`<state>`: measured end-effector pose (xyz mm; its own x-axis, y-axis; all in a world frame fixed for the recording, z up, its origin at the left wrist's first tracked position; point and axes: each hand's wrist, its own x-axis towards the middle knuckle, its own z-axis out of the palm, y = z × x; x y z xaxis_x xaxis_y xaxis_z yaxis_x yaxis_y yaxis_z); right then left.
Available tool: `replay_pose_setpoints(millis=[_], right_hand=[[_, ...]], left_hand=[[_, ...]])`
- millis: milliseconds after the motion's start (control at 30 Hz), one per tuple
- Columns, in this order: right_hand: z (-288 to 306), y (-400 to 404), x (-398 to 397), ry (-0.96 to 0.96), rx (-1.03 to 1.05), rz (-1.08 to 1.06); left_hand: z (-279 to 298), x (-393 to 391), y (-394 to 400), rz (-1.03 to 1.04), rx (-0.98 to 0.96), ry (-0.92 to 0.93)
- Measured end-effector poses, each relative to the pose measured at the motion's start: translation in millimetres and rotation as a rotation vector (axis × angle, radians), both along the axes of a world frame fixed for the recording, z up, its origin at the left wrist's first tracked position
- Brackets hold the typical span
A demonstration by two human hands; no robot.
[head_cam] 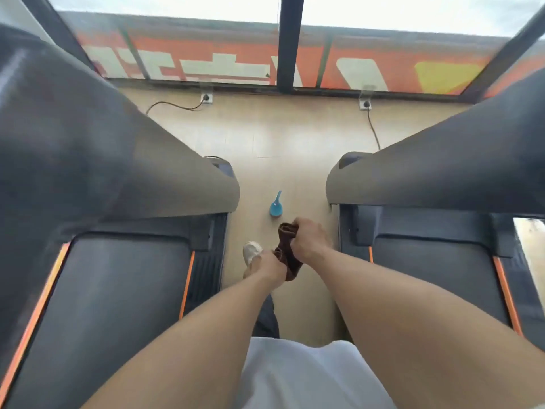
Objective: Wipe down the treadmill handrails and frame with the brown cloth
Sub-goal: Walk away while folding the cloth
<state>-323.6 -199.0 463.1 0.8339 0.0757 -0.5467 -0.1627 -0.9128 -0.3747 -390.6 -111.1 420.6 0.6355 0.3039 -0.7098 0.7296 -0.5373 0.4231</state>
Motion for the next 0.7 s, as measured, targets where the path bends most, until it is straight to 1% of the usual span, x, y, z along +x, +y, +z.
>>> replay_pose_setpoints(millis=[133, 200, 300, 367, 500, 600, 667, 700], right_hand=[[-40.7, 7.8, 105.7, 0.061, 0.033, -0.128], [-48.6, 6.8, 144.2, 0.098, 0.052, -0.197], [-78.3, 0.1, 198.4, 0.142, 0.084, -0.281], [-108.6, -0.4, 237.0, 0.173, 0.097, -0.362], [-188.8, -0.5, 296.4, 0.204, 0.097, -0.549], [-269.0, 0.1, 334.2, 0.255, 0.092, -0.669], [-330.6, 2.2, 354.4, 0.298, 0.115, -0.74], [-361.4, 4.2, 363.8, 0.322, 0.15, -0.79]], left_hand=[[-35.7, 117.9, 16.4, -0.154, 0.053, 0.081], [-47.2, 161.8, 23.4, -0.149, 0.071, 0.111], [-61.8, 215.0, 36.1, -0.107, 0.083, 0.125], [-86.9, 250.4, 46.1, -0.076, 0.071, 0.13], [-155.4, 319.6, 76.6, 0.087, 0.008, 0.133], [-224.5, 370.0, 100.8, 0.249, -0.025, 0.084], [-275.4, 396.2, 117.3, 0.286, -0.011, 0.058], [-302.0, 405.6, 125.7, 0.27, 0.0, 0.045]])
